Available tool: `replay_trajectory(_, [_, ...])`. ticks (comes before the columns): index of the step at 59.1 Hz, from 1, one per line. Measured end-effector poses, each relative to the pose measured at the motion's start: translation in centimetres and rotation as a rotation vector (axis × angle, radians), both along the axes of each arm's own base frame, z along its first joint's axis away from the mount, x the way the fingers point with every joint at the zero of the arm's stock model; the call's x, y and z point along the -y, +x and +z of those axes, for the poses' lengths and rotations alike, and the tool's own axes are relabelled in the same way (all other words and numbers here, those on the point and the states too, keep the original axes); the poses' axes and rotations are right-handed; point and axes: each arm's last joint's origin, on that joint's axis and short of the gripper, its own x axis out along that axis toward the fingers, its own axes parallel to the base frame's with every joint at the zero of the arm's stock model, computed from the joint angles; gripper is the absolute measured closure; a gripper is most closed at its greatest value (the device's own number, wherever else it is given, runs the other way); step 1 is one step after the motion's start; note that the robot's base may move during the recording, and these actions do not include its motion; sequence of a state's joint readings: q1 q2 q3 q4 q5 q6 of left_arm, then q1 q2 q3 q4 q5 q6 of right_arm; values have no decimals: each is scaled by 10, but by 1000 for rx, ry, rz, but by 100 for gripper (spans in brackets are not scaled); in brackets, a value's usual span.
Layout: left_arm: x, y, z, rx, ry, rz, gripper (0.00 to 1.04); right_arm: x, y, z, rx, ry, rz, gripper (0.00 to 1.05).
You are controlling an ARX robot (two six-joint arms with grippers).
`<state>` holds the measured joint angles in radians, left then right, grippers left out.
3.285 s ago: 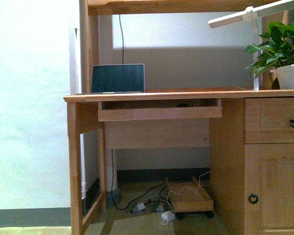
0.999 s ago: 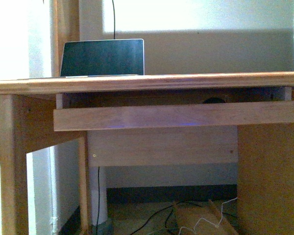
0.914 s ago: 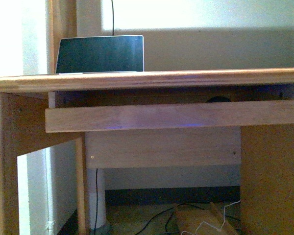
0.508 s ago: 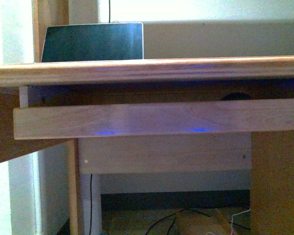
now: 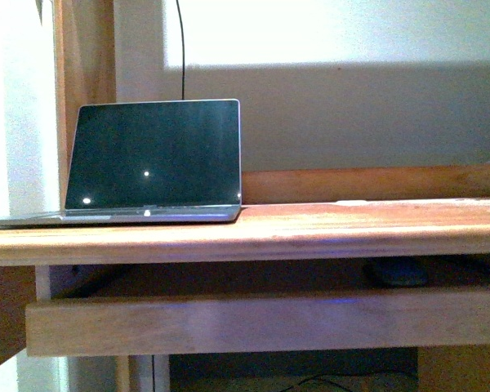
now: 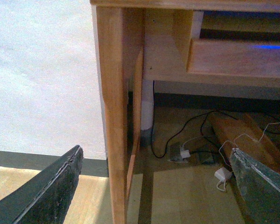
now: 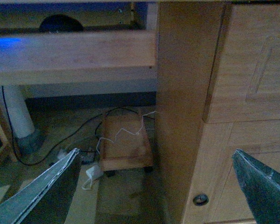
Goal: Place mouse
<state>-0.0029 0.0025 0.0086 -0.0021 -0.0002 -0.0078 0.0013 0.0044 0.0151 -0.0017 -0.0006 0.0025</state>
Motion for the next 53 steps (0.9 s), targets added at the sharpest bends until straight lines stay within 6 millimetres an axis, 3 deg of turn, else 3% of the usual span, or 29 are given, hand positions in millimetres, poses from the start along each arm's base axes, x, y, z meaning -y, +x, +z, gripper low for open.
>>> replay_trajectory(18, [0,0,0,-5,-7,-4,8,0,0,0,0,0,0,7])
replay_trajectory(24, [4,4,-4,-231,-164,-78,8,0,0,0,0,0,0,7])
replay_trajectory(28, [7,12,-7,-283,-180,-123,8,0,0,0,0,0,0,7])
replay_trajectory(38, [9,39,-5,-253,10,-257,8,0,0,0,0,0,0,7])
replay_trajectory(53, [9,116,-14,-130,492,-294,8,0,0,0,0,0,0,7])
